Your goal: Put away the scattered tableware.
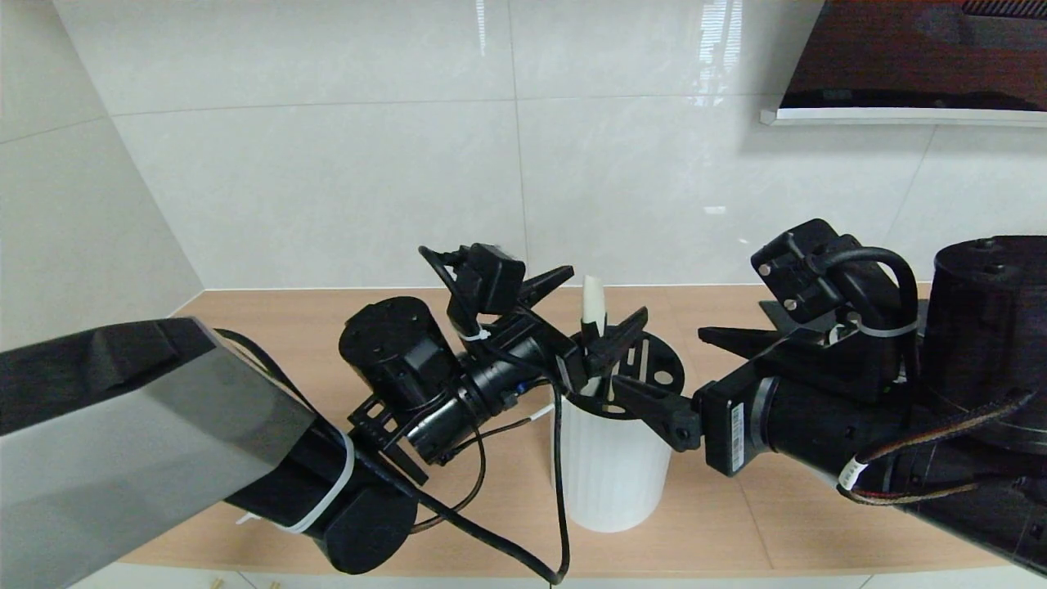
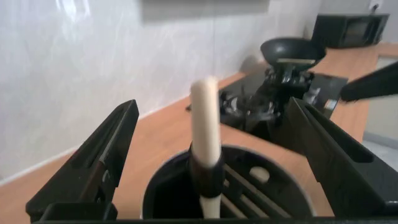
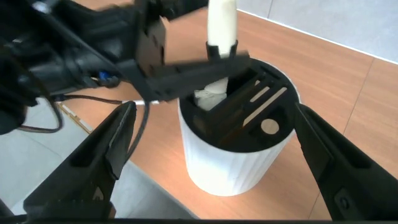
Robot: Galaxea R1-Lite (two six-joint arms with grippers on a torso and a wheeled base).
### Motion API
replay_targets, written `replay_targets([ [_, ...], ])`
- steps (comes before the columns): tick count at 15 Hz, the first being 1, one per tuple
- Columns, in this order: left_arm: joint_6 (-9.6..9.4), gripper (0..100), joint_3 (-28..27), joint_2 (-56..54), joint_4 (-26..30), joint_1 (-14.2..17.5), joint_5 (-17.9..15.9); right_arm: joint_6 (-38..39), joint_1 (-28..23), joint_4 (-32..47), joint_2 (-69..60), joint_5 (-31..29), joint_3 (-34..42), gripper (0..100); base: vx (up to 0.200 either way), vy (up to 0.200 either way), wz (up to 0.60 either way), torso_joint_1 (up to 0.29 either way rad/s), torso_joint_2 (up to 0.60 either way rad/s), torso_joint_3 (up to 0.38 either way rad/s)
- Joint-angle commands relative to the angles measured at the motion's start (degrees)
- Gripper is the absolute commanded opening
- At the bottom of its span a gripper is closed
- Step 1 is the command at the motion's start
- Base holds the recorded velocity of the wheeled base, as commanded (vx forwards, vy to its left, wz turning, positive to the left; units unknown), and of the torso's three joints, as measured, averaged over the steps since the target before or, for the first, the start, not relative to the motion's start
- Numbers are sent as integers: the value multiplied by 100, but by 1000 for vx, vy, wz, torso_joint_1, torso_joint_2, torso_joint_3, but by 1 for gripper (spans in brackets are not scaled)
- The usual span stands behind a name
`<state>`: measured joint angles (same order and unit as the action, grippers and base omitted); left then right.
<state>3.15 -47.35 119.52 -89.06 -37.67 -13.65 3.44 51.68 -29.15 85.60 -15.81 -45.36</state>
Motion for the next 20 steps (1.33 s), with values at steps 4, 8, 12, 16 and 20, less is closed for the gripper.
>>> replay_targets([
  [4,63,100,1483,-2503,-94,-127,557,8,-272,-513,-8,-1,1,100,0,0,0,0,0,0],
  [8,63,100,1553,-4288,1023,-232,601,-106,-773,-724,-413,-1,194,100,0,0,0,0,0,0],
  [12,63,100,1949,-6582,3879,-65,715,-98,-1670,-698,-1670,87,977,100,0,0,0,0,0,0],
  [16,195,100,1764,-9262,8669,1051,715,-353,-2531,-645,-3427,78,2005,100,0,0,0,0,0,0],
  [20,661,100,1826,-9939,9346,1561,706,-353,-3709,841,-5238,122,2163,100,0,0,0,0,0,0],
])
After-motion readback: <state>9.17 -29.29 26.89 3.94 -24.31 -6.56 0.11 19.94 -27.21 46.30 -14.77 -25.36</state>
